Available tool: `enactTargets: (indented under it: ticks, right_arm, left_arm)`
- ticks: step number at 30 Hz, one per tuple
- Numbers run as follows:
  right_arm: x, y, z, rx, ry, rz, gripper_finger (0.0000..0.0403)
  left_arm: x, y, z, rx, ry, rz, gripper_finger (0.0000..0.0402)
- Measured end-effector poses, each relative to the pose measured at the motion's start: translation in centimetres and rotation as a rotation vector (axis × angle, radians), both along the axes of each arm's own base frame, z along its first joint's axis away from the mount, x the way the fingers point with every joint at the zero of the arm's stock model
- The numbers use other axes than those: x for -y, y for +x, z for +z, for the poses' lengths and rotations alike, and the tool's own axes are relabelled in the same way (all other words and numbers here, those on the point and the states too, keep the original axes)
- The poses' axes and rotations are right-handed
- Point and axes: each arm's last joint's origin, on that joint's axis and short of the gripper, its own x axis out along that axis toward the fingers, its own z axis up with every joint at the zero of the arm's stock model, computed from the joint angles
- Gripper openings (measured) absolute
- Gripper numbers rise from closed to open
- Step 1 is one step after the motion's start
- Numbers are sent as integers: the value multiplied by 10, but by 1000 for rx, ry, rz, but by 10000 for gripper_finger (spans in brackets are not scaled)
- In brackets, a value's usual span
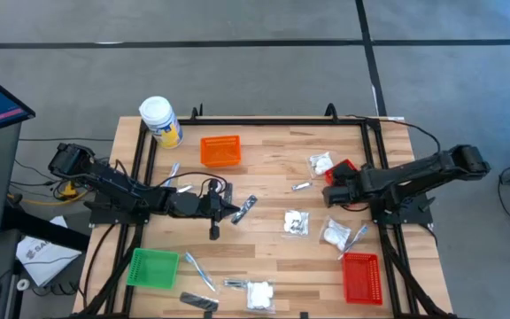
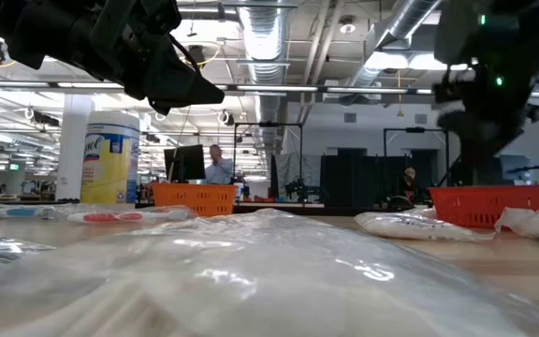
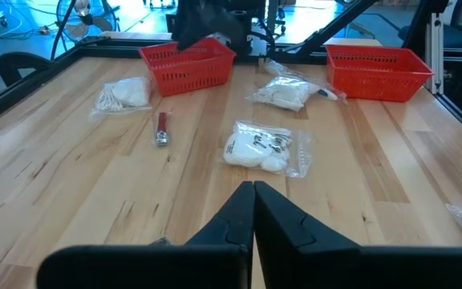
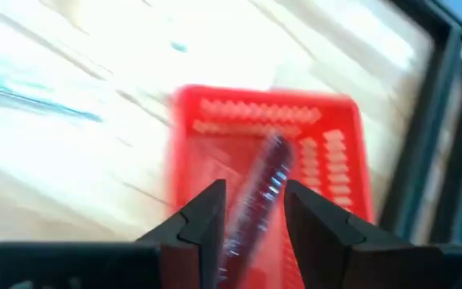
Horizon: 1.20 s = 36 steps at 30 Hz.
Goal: Pick & Place Travel size toiletries
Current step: Put the silver nail cutter into the bottom red basket
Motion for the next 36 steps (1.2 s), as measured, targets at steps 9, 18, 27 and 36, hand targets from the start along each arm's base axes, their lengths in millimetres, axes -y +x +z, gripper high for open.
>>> enactTargets:
  ticks: [9,18,27,36]
  right_arm:
    - [-33,35,38,269,-83,342,119]
    - [-63,69,56,491,-201,659,118]
    - [-74,108,12,408,-244,740,118]
    - [-66,138,-17,437,-214,825,118]
  left_arm:
    - [0,0,0,0,-1,-2,3]
    - [0,0,0,0,-5,-15,3]
    - [1,0,0,-2,-5,-16,3]
    - [1,0,0,-5,-3,-16,3]
